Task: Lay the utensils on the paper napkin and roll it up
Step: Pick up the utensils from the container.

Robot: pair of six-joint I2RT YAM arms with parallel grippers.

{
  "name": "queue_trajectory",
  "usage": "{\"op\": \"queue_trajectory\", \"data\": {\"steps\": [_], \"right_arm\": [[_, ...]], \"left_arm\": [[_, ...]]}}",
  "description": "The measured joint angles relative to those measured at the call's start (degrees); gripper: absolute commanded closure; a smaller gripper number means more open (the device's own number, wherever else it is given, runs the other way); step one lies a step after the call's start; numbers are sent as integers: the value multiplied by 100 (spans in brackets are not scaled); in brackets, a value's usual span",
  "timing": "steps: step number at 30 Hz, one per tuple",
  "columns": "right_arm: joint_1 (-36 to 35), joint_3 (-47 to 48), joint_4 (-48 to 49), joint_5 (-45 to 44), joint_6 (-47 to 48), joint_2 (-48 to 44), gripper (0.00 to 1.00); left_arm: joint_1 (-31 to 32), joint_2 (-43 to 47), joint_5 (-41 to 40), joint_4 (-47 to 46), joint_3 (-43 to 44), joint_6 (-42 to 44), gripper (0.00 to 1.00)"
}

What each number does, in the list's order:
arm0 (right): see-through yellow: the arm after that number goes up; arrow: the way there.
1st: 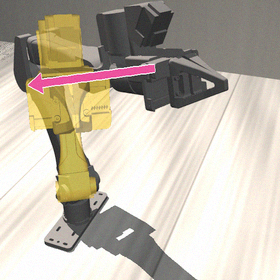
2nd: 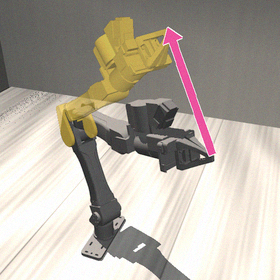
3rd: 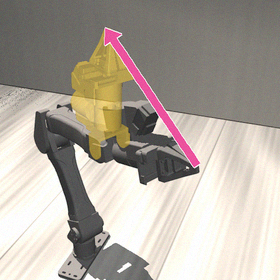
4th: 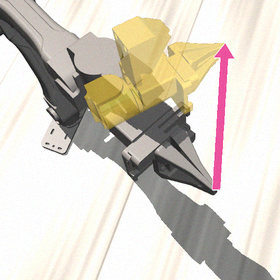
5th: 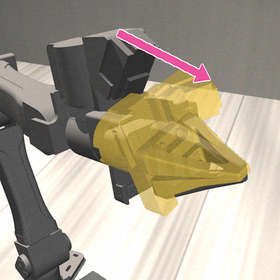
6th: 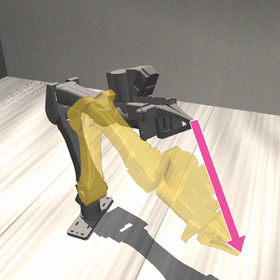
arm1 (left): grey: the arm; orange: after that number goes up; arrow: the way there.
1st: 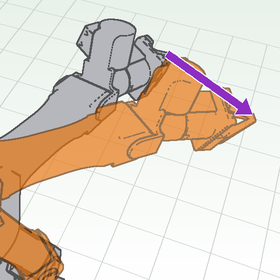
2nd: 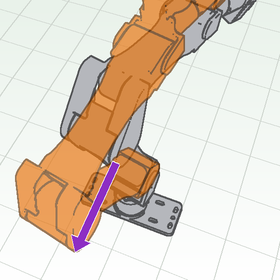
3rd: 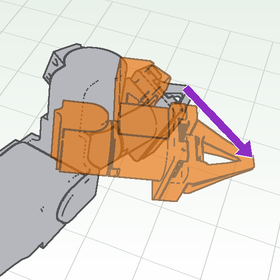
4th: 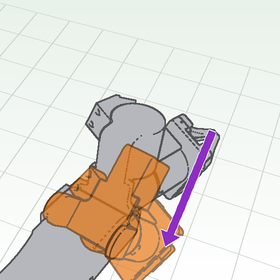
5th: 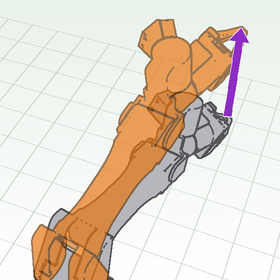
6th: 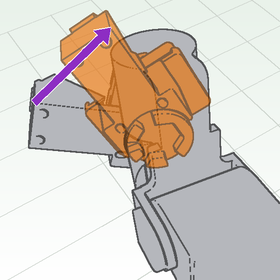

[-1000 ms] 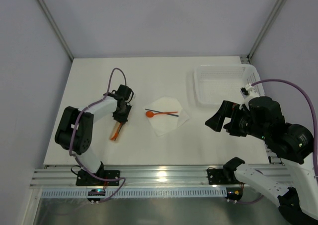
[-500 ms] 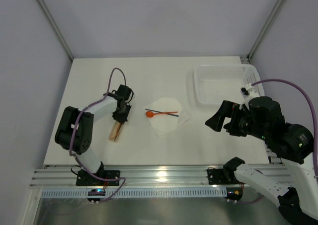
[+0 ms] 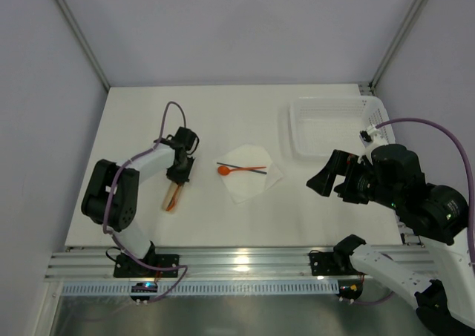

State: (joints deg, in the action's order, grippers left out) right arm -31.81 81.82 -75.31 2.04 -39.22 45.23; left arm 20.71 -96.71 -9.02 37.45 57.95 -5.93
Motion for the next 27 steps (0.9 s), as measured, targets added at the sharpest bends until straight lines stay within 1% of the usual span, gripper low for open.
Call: {"op": "queue_trajectory", "data": {"steps": [16, 22, 27], "right_arm": [[0, 2, 0, 0, 2, 0, 1], [0, 4, -2, 2, 2, 0, 0], [0, 15, -7, 2, 2, 0, 1]], "left_arm": [[0, 278, -92, 337, 142, -114, 100], [0, 498, -138, 662, 479, -114, 100], [92, 911, -44, 911, 833, 13, 100]]}}
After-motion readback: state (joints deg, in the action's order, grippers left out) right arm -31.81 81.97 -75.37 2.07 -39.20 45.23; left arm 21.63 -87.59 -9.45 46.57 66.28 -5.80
